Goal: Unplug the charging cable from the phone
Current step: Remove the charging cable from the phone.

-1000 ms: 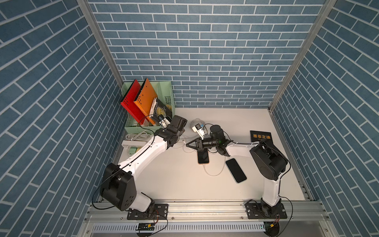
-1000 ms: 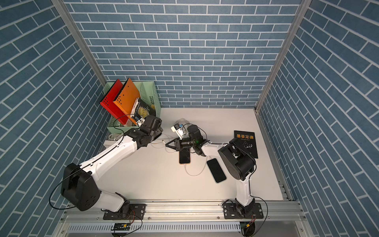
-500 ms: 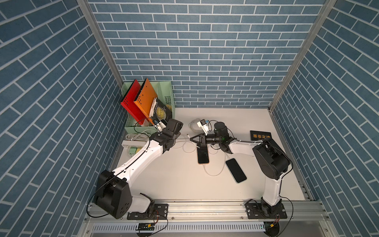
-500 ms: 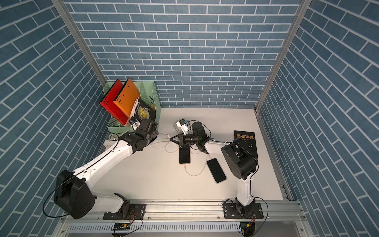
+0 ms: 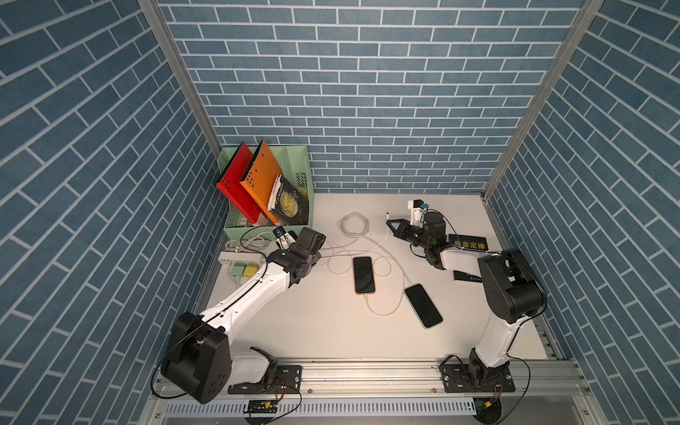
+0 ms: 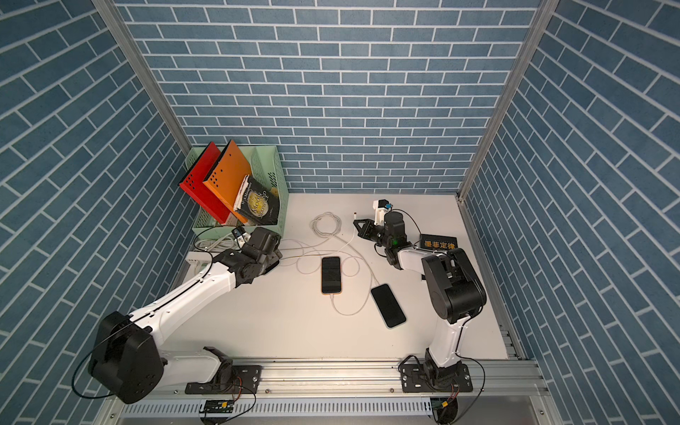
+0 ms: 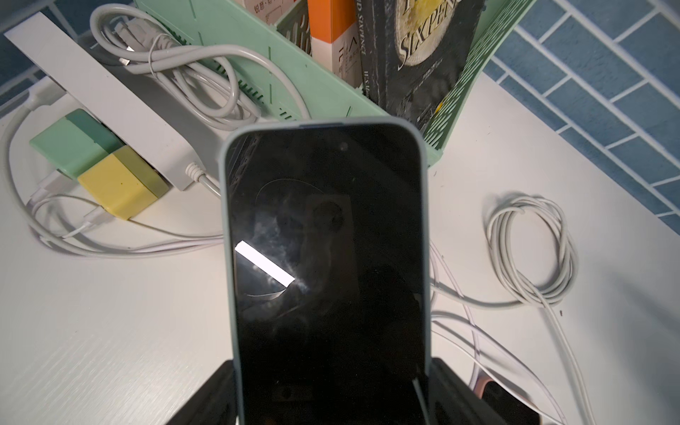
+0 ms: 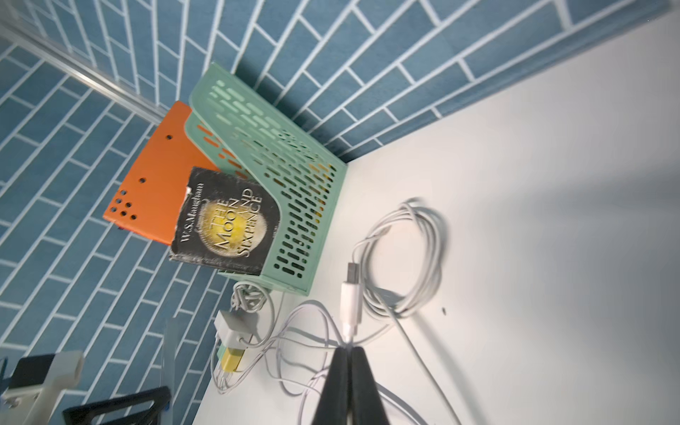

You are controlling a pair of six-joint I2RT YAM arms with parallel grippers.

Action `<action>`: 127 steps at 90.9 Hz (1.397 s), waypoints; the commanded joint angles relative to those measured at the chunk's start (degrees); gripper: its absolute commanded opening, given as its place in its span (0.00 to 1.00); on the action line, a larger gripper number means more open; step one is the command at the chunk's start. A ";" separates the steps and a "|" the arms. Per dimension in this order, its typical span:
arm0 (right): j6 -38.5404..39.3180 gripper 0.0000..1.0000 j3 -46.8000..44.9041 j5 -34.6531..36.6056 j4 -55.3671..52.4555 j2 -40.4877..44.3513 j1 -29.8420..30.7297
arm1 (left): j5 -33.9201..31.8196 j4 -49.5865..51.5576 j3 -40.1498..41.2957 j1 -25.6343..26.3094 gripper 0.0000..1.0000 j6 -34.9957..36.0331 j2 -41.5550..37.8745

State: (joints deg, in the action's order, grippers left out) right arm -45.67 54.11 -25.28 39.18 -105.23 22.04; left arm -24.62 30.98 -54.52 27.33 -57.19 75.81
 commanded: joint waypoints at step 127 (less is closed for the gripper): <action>6.69 0.65 -1.01 11.13 -26.59 4.35 -4.95 | 16.26 -3.11 13.69 4.22 0.28 9.85 5.57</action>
State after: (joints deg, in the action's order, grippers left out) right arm -42.57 54.37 -15.53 16.10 -103.22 16.86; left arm -8.43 28.58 -41.06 30.20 -48.34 81.12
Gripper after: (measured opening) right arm 0.653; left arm 0.788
